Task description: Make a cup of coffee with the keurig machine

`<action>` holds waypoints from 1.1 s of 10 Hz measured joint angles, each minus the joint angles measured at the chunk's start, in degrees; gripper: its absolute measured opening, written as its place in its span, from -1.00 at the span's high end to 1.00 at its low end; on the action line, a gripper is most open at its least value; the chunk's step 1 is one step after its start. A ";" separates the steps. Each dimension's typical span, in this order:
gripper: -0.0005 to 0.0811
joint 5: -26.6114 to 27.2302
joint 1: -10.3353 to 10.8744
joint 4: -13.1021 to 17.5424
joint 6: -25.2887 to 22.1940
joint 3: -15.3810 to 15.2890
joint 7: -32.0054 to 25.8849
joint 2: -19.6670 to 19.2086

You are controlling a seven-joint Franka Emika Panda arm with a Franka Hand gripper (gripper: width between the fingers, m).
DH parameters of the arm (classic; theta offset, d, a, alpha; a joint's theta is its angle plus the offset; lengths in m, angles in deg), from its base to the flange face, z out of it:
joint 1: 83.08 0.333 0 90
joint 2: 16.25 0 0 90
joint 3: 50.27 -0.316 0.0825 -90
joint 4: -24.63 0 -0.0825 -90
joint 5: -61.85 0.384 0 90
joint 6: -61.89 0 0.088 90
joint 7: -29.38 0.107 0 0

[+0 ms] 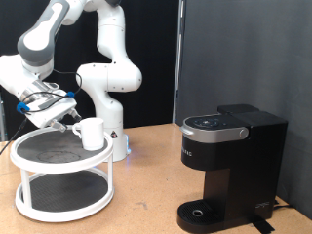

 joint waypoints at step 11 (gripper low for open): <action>0.07 3.21 0.02 -0.92 2.04 -2.74 0.01 -0.01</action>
